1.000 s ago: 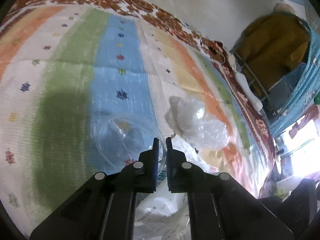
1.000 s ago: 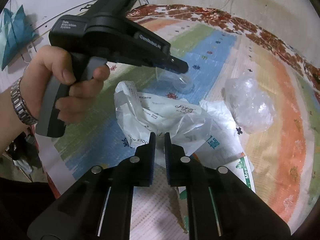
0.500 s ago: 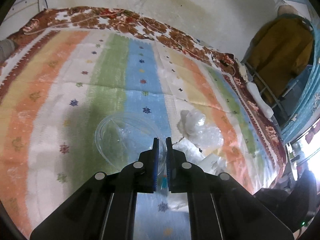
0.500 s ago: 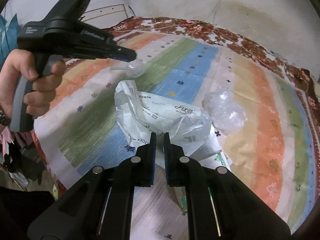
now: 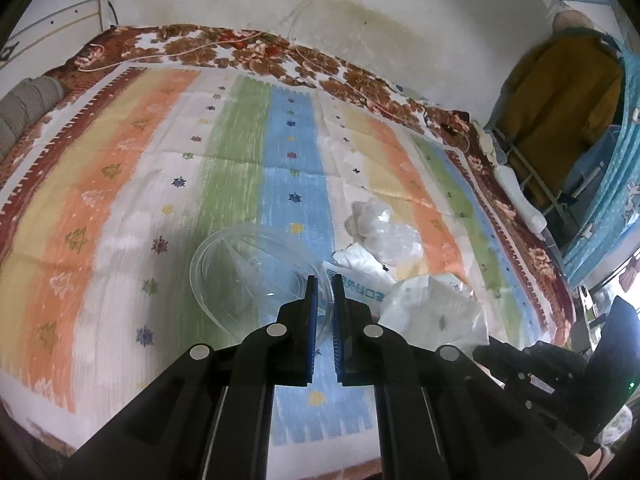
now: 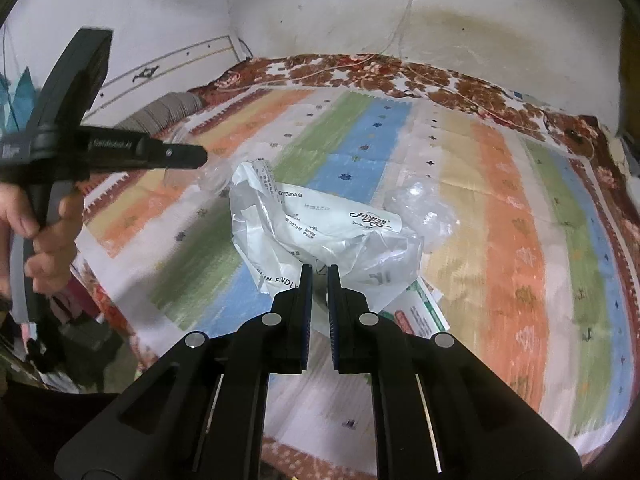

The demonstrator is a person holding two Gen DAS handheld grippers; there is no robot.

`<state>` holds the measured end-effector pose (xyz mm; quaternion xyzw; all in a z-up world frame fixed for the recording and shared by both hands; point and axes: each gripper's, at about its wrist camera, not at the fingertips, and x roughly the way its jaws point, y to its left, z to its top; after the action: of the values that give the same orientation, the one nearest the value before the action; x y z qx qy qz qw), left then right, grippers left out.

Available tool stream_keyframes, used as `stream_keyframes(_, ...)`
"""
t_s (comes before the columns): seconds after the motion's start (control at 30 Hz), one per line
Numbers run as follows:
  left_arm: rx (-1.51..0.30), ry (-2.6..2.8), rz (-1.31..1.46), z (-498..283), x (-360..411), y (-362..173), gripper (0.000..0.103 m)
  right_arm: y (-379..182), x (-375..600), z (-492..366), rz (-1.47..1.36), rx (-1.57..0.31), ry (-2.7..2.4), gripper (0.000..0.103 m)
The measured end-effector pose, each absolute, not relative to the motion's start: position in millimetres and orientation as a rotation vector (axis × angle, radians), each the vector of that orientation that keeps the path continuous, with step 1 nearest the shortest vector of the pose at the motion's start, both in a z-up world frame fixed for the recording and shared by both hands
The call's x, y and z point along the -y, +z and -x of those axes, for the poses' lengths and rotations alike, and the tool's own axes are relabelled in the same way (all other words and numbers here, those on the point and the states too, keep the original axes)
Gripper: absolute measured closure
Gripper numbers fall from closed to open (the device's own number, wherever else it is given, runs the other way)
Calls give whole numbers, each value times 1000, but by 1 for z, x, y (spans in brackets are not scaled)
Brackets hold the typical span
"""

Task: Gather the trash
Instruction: 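Lift the cup and bag and carry both tools over the bin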

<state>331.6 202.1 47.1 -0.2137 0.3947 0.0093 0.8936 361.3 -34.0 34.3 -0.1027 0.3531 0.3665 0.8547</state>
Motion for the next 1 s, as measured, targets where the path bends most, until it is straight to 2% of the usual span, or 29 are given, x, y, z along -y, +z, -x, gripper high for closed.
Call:
stream_keyframes(0.4,-806,46,347,-286,-155,74,97,55,62,-326,164,-717,761,96)
stream_keyframes(1.0,-769,3,423,-222,-122,93,97,61,98,-282,74,-749,749,96)
